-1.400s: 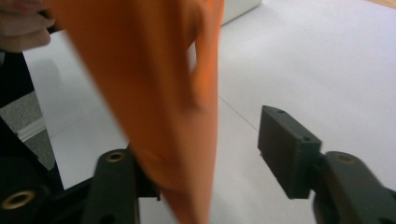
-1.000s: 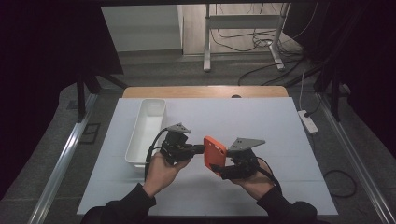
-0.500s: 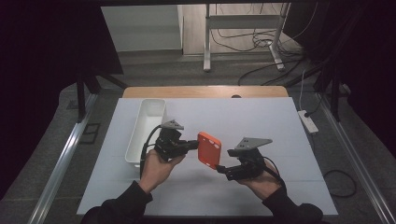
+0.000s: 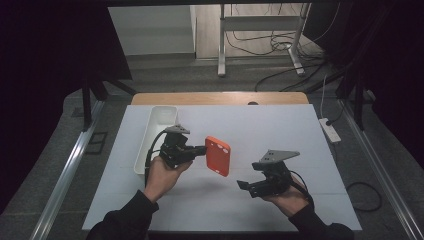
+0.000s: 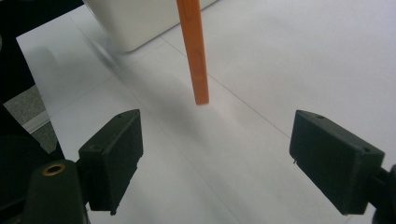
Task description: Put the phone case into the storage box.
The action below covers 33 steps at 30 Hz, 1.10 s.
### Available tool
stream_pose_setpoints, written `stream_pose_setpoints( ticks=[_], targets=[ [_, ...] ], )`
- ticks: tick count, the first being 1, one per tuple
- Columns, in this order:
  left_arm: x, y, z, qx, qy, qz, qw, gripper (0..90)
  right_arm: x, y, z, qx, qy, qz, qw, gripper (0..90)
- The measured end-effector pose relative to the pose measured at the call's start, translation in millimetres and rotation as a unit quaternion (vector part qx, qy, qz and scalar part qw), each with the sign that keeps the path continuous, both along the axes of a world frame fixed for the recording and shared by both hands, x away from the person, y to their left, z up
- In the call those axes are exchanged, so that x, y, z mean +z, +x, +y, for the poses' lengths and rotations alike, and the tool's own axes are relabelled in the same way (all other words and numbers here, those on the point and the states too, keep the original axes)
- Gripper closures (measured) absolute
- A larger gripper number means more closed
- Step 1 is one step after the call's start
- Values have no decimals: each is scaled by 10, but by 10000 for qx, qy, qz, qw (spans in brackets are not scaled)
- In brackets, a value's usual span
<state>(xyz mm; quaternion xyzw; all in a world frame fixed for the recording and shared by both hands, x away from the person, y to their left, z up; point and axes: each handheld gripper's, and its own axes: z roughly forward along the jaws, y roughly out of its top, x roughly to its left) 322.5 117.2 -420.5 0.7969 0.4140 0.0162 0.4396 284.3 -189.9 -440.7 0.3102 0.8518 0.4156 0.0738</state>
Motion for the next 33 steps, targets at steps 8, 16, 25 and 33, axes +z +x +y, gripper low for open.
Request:
stream_pose_setpoints(
  ticks=[8, 16, 25, 33],
  targets=[
    [-4, 40, 72, 71, -22, 15, 10000, 896, 7, -51, -103, -89, -105, -17, 9999, 134],
    [24, 87, 146, 117, -3, 2, 9999, 896, 21, -79, -224, -196, -77, -20, 9998, 113],
    [71, 161, 225, 226, -10, -2, 9997, 896, -7, -129, -372, -369, -281, 6, 9989, 63],
    [119, 249, 328, 326, -65, 29, 9994, 896, -30, -165, -543, -518, -405, 10, 9978, 22]
  ],
)
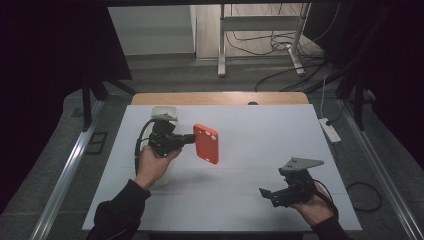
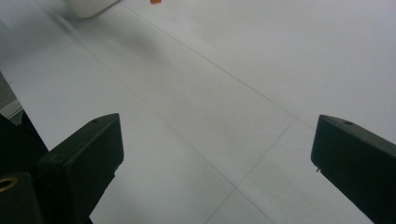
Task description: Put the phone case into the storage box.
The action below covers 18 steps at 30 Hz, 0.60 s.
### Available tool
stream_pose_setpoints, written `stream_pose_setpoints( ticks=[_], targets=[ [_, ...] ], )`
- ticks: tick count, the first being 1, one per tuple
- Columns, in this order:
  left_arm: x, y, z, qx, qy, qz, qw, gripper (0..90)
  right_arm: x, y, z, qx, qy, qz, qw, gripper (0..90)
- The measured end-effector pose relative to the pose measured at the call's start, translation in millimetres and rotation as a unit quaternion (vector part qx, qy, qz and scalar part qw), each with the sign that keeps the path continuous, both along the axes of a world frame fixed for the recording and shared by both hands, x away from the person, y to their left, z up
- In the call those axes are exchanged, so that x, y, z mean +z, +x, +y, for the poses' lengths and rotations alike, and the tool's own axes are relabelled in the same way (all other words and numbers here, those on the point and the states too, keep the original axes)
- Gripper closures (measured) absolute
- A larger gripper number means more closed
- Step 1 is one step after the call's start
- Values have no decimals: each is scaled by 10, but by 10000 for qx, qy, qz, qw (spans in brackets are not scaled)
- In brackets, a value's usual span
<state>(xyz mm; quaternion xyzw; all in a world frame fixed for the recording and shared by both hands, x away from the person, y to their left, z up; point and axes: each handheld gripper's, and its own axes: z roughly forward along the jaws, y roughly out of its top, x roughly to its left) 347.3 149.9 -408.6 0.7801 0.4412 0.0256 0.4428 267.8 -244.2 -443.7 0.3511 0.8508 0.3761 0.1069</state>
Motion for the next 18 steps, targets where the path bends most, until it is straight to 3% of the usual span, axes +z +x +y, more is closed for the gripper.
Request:
stream_pose_setpoints(
  ticks=[18],
  targets=[
    [104, 142, 220, 330, -24, -6, 9995, 896, -62, -122, -445, -497, -184, -53, 9986, 0]
  ],
)
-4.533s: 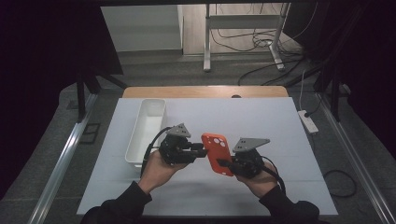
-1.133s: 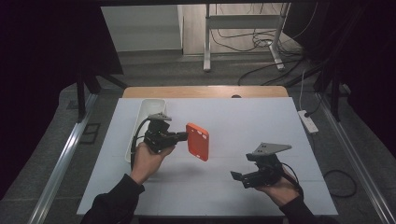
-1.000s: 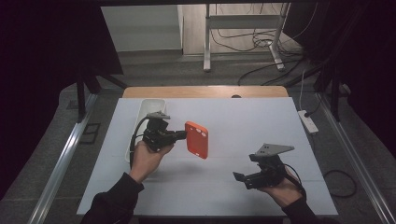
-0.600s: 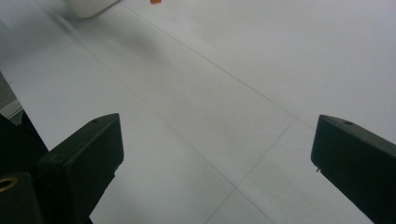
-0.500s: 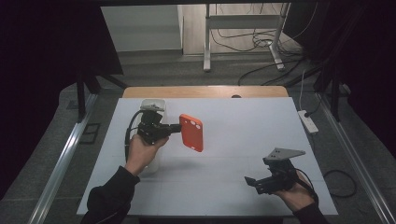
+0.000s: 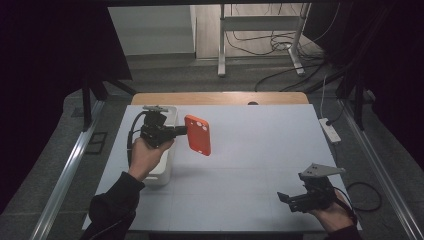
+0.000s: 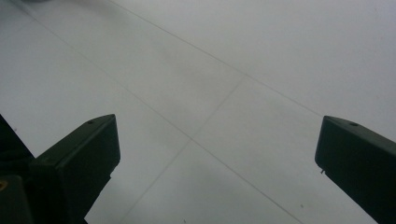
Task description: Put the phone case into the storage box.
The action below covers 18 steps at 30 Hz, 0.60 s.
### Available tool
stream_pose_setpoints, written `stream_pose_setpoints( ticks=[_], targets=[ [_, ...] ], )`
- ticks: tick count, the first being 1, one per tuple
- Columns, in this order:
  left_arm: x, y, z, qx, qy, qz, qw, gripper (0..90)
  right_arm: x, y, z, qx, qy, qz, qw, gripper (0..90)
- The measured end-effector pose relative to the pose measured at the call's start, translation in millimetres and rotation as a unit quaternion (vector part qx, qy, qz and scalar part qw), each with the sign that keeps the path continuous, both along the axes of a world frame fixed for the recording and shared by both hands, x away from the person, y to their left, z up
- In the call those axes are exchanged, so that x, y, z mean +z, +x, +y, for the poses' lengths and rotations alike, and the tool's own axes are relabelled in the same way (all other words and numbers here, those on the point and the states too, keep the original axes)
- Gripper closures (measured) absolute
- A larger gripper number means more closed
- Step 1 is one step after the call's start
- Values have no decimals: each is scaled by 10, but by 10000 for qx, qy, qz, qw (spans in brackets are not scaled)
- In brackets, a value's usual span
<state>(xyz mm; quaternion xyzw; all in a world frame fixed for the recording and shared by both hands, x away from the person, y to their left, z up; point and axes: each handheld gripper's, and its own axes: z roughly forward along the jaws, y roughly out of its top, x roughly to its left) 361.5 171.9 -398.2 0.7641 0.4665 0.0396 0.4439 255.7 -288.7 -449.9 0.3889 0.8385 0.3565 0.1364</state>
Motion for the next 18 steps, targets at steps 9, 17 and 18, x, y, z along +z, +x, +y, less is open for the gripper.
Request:
stream_pose_setpoints(
  ticks=[9, 17, 18],
  targets=[
    [64, 61, 145, 183, 39, -5, 9998, 896, -15, -85, -190, -372, 34, -22, 9993, 0],
    [146, 108, 267, 338, 70, -29, 9994, 896, 20, -174, -331, -691, 251, -41, 9973, 0],
    [159, 116, 287, 367, 84, -38, 9993, 896, 19, -181, -338, -700, 262, -45, 9972, 0]
  ],
)
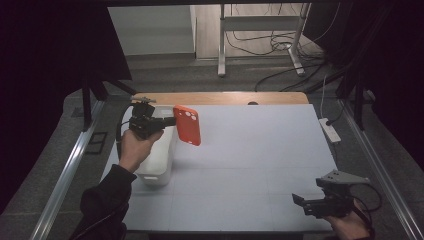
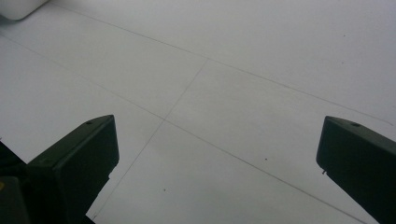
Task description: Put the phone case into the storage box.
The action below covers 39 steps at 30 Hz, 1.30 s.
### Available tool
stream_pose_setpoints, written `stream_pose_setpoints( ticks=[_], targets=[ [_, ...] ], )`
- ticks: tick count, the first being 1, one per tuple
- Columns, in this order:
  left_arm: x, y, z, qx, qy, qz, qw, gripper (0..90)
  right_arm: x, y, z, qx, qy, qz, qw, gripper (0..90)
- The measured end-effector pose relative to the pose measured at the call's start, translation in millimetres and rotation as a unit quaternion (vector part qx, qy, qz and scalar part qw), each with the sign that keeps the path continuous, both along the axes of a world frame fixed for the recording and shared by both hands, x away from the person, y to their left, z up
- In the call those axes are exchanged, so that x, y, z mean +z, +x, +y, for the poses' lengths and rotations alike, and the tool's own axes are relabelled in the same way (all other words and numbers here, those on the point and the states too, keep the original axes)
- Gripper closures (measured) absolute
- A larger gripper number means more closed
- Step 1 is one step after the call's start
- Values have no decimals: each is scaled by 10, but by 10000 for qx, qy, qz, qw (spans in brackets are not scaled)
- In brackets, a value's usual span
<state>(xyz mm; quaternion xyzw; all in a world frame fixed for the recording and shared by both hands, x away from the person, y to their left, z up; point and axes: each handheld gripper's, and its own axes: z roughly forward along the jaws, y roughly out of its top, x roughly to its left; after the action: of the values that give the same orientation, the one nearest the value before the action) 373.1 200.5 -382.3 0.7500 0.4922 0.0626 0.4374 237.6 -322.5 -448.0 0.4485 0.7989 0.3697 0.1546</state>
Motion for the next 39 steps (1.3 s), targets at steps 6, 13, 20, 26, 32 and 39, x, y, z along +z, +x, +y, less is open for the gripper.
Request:
stream_pose_setpoints(
  ticks=[6, 13, 20, 26, 32, 39],
  targets=[
    [50, 34, 90, 101, 32, -7, 9999, 896, -5, -57, -54, -92, 31, -4, 10000, 0],
    [91, 79, 211, 258, 24, -12, 9997, 896, -9, -103, -137, -224, 93, -23, 9997, 0],
    [130, 135, 309, 390, 48, -51, 9992, 897, -12, -103, -129, -232, 59, -16, 9997, 0],
    [140, 208, 413, 553, 81, -75, 9984, 897, -16, -98, -121, -193, 25, 15, 9998, 3],
    [123, 272, 514, 731, 102, -62, 9973, 897, -18, -96, -123, -185, 38, 38, 9998, 7],
    [97, 334, 624, 927, 166, -29, 9956, 897, -20, -92, -120, -167, 32, 56, 9998, 8]
  ],
)
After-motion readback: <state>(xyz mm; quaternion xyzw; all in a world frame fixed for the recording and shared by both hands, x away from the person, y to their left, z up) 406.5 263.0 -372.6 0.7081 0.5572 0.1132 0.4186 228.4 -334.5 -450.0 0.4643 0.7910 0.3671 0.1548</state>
